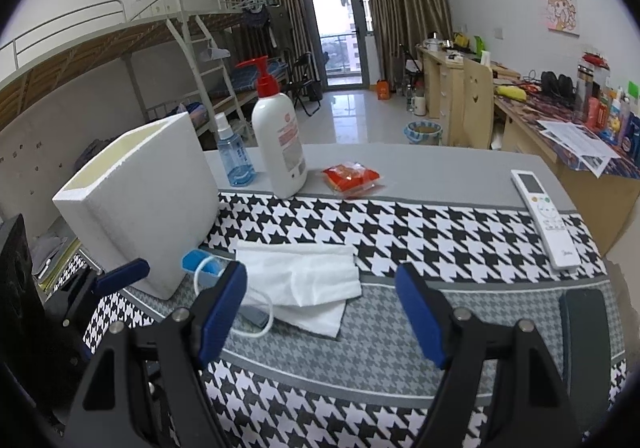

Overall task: Organize soft objects
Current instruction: 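Close the left gripper on the blue face mask while the right tool approaches the white mask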

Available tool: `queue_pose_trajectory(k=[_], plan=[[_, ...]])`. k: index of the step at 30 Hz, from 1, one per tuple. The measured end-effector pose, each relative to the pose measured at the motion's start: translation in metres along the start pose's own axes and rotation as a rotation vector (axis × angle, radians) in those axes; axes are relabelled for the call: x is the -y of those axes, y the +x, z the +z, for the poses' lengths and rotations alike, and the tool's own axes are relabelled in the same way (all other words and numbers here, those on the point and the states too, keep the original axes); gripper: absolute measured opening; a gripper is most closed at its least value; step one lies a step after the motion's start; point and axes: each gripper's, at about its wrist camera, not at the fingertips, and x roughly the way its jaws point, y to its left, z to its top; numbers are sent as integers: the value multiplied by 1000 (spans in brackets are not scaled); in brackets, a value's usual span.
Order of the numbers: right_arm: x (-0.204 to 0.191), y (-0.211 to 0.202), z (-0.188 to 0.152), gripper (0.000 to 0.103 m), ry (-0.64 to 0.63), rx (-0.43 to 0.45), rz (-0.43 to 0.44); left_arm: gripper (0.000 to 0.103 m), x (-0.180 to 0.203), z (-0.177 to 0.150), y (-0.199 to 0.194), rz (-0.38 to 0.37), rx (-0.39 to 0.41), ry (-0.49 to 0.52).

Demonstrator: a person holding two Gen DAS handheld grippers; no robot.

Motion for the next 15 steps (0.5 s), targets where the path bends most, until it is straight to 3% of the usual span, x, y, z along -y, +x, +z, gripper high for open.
queue_pose_trajectory(k=[8, 15], plan=[[6, 10, 14, 80, 3, -19, 1, 96, -1, 0, 14, 6, -30, -3], [10, 25, 17, 80, 0, -57, 5, 85, 1, -1, 31, 4, -94, -1]])
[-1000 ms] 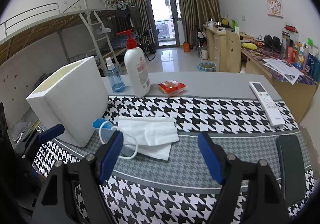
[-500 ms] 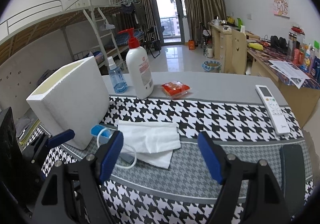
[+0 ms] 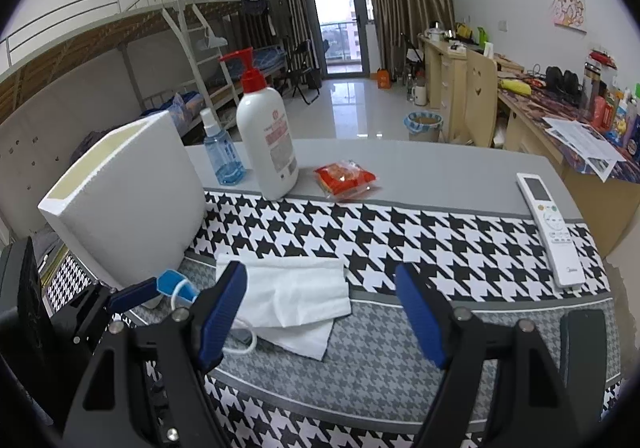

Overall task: Organize soft objects
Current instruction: 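Close the left gripper on the blue face mask while the right tool approaches the white mask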

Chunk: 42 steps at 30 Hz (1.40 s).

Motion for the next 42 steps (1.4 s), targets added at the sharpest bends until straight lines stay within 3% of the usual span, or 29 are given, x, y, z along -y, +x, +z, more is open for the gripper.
queue_pose_trajectory(k=[5, 8, 17, 26, 33, 42], plan=[[0, 10, 0, 80, -5, -28, 14, 80, 5, 0, 3, -9, -10, 32], [1, 19, -1, 80, 12, -59, 29, 72, 7, 0, 4, -27, -9, 38], [6, 31, 1, 80, 17, -76, 29, 69, 9, 3, 9, -24, -15, 55], [12, 43, -3, 80, 28, -102, 36, 30, 2, 3, 17, -54, -54, 26], [17, 52, -5, 80, 49, -128, 46, 23, 2, 0, 12, -107, -58, 27], [18, 66, -10, 80, 67, -198, 63, 23, 0, -4, 6, -120, -65, 44]])
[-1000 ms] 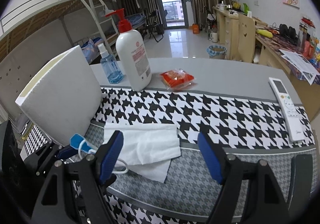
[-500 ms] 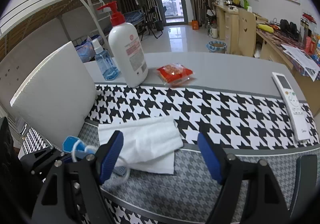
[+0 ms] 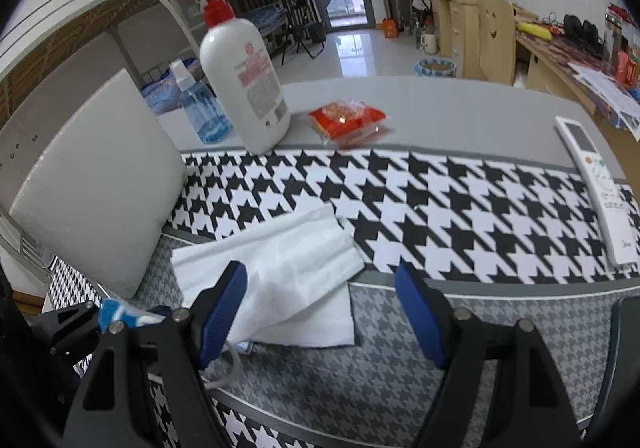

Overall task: Organize soft objects
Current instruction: 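Close the left gripper on the blue face mask while the right tool approaches the white mask, then close the right gripper on the white face mask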

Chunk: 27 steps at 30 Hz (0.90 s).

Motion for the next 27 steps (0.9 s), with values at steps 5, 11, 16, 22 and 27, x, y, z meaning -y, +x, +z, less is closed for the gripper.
queue_pose_trajectory(k=[5, 11, 16, 22, 27], plan=[[-4, 8, 0, 72, 1, -36, 16, 23, 0, -1, 1, 5, -7, 3], [-6, 20, -1, 48, 12, -90, 36, 23, 2, -1, 0, 2, -7, 14], [-6, 25, -3, 19, 15, -116, 43, 23, 4, -1, 1, 0, -10, 21], [-8, 26, -3, 2, 24, -100, 30, 23, 4, -1, -2, 0, -3, 27], [-3, 2, 0, 1, 27, -26, 3, 28, 4, -1, -2, 9, -1, 31]])
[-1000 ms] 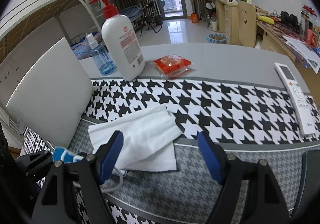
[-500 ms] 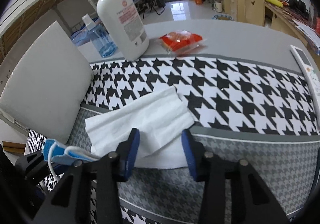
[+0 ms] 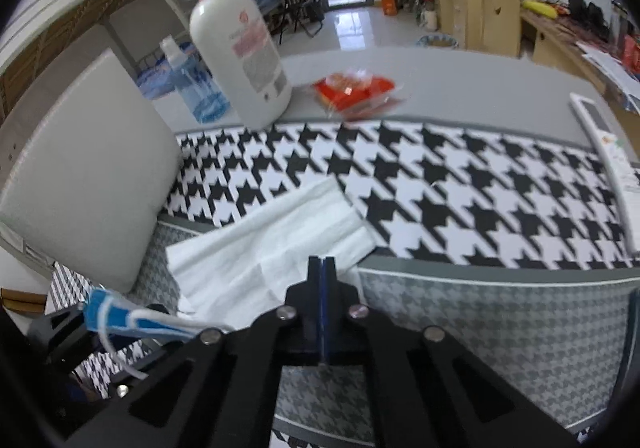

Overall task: Organize soft objects
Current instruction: 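Close the right gripper on the white face mask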

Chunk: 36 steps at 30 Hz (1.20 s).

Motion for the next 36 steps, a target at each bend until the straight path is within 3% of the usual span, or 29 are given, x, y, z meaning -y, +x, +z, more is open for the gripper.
queue_pose_trajectory(k=[3, 5, 9, 11, 13, 15, 26, 27, 30, 33, 36], plan=[[0, -10, 2, 1, -21, 11, -15, 51, 3, 0, -2, 8, 12, 25], [0, -16, 4, 2, -25, 41, -17, 58, 7, 1, -5, 14, 34, 44], [0, -14, 9, 6, -25, 16, -1, 59, 9, 6, -6, 6, 56, 55], [-4, -8, 10, 15, -36, 2, -10, 59, 7, 8, -2, 8, 55, 49], [-6, -4, 10, 41, -37, -6, -1, 59, 6, 9, 1, 13, 56, 52], [-8, -3, 12, 57, -38, 4, 6, 59, 4, 10, 3, -9, 42, 47], [-5, 12, 28, 59, -7, -52, 17, 58, 3, 17, 6, -70, 58, 33], [-5, 12, 29, 59, -5, -53, 18, 55, 3, 18, 6, -77, 61, 31], [-6, 12, 30, 60, -10, -50, 13, 29, 2, 17, 10, -88, 39, 17], [-5, 13, 28, 63, -6, -44, 18, 10, -1, 16, 15, -86, 24, 2], [-3, 12, 29, 63, 4, -33, 16, 6, -2, 15, 13, -120, 25, -5]])
